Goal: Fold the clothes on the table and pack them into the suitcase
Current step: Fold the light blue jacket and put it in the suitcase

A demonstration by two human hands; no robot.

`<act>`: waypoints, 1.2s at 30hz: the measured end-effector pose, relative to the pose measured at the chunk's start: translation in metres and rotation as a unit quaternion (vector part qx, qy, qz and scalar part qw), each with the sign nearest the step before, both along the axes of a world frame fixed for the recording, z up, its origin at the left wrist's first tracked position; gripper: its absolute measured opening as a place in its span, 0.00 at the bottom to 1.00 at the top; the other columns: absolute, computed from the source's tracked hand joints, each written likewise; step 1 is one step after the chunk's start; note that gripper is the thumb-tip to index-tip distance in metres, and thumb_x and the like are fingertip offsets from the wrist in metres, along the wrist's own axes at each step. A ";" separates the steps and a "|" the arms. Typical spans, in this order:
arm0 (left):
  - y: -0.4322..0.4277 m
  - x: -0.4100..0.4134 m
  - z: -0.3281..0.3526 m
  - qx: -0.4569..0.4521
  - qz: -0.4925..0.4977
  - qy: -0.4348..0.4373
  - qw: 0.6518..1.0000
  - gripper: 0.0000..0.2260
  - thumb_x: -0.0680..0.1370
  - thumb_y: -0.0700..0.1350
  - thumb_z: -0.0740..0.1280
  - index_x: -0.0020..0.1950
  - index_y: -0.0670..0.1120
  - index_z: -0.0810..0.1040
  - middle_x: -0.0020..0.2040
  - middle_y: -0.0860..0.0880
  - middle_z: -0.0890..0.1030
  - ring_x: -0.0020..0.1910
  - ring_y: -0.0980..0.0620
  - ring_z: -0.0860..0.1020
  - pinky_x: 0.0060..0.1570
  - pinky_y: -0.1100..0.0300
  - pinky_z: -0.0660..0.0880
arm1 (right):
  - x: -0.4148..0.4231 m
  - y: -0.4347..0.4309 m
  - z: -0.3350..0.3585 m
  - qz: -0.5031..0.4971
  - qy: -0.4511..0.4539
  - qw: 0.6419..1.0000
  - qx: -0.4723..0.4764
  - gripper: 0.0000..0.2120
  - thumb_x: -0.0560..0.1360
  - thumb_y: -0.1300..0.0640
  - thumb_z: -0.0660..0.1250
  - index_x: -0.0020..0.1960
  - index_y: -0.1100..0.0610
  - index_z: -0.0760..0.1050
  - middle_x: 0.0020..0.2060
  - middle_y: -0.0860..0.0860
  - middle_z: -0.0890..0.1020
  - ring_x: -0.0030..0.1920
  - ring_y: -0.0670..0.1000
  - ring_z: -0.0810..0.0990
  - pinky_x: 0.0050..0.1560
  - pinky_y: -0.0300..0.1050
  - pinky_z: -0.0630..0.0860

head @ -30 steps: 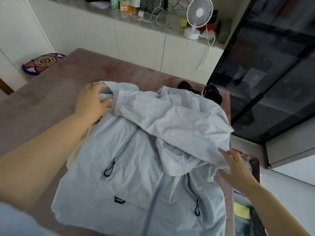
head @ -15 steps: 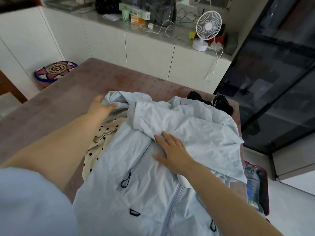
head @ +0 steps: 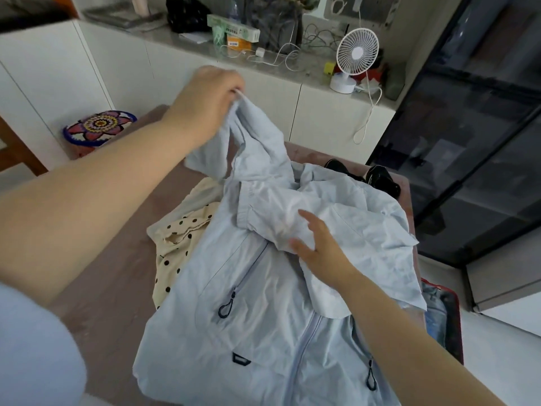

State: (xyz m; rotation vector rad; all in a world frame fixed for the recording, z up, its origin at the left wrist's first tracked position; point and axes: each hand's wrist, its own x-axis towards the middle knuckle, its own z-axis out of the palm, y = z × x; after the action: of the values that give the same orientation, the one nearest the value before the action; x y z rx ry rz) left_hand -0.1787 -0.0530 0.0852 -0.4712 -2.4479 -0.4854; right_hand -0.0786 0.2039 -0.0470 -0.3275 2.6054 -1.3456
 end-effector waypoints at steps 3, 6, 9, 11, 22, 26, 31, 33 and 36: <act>0.047 0.017 0.017 -0.177 -0.180 0.051 0.966 0.11 0.77 0.40 0.57 0.49 0.39 0.79 0.52 0.41 0.80 0.56 0.40 0.75 0.58 0.48 0.70 | 0.001 0.003 0.018 -0.154 -0.053 0.967 -0.195 0.22 0.78 0.50 0.61 0.70 0.47 0.61 0.65 0.45 0.70 0.63 0.45 0.70 0.61 0.41 0.66; 0.095 0.042 -0.008 -0.285 -0.331 0.061 0.897 0.10 0.73 0.35 0.58 0.45 0.42 0.79 0.45 0.44 0.82 0.48 0.42 0.79 0.54 0.51 0.73 | -0.002 0.025 0.025 -0.311 -0.089 0.864 -0.385 0.15 0.79 0.52 0.58 0.65 0.52 0.67 0.60 0.50 0.75 0.59 0.49 0.75 0.61 0.45 0.71; 0.126 0.081 -0.052 -0.366 -0.344 -0.016 0.864 0.18 0.69 0.34 0.68 0.58 0.46 0.78 0.57 0.45 0.80 0.58 0.45 0.77 0.69 0.51 0.61 | 0.001 0.052 0.021 -0.400 -0.103 0.802 -0.431 0.10 0.80 0.55 0.58 0.61 0.54 0.69 0.58 0.53 0.77 0.57 0.51 0.77 0.57 0.45 0.74; 0.131 0.098 -0.073 -0.354 -0.316 -0.109 0.873 0.22 0.78 0.42 0.62 0.72 0.50 0.65 0.70 0.48 0.69 0.69 0.49 0.66 0.72 0.56 0.43 | 0.010 0.066 0.014 -0.412 -0.121 0.803 -0.412 0.10 0.79 0.57 0.59 0.59 0.55 0.71 0.54 0.52 0.77 0.54 0.51 0.77 0.54 0.44 0.73; 0.027 0.074 -0.088 -0.124 0.040 -0.392 0.911 0.20 0.73 0.55 0.68 0.62 0.47 0.72 0.56 0.50 0.75 0.61 0.46 0.70 0.53 0.57 0.68 | 0.073 0.012 -0.021 -0.275 -0.154 0.937 -0.153 0.08 0.75 0.55 0.66 0.52 0.54 0.70 0.45 0.48 0.76 0.44 0.49 0.76 0.48 0.44 0.75; 0.048 0.095 -0.066 -0.251 0.026 -0.256 0.933 0.13 0.75 0.49 0.63 0.33 0.52 0.63 0.36 0.55 0.69 0.48 0.51 0.70 0.55 0.56 0.64 | 0.078 0.003 0.000 -0.265 -0.017 0.952 -0.154 0.11 0.74 0.58 0.66 0.53 0.51 0.67 0.46 0.46 0.71 0.38 0.42 0.70 0.39 0.30 0.70; 0.103 0.143 -0.055 -0.055 -0.112 -0.370 0.921 0.11 0.76 0.46 0.62 0.36 0.51 0.63 0.33 0.54 0.68 0.32 0.57 0.67 0.32 0.63 0.61 | 0.096 0.002 0.025 -0.197 -0.226 0.919 -0.257 0.18 0.73 0.40 0.63 0.58 0.49 0.71 0.53 0.47 0.77 0.53 0.46 0.76 0.57 0.44 0.74; 0.120 0.157 -0.055 0.038 -0.151 -0.422 0.893 0.01 0.78 0.45 0.62 0.47 0.50 0.71 0.41 0.54 0.75 0.38 0.59 0.73 0.37 0.66 0.68 | 0.103 0.004 0.031 -0.144 -0.303 0.882 -0.332 0.34 0.65 0.32 0.68 0.66 0.46 0.68 0.60 0.46 0.77 0.61 0.46 0.75 0.66 0.50 0.70; 0.134 0.164 -0.052 0.137 -0.247 -0.548 0.787 0.17 0.80 0.46 0.60 0.69 0.52 0.67 0.61 0.57 0.75 0.59 0.61 0.74 0.59 0.65 0.71 | 0.107 0.020 0.041 -0.099 -0.281 0.847 -0.439 0.39 0.61 0.44 0.76 0.67 0.53 0.68 0.58 0.50 0.81 0.59 0.48 0.79 0.59 0.44 0.76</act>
State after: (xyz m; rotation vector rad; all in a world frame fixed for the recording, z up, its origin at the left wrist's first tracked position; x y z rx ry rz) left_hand -0.0144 0.0809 0.0331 -0.8852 -3.1944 -1.7177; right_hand 0.0289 0.2239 -0.0064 0.2166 1.4535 -2.2267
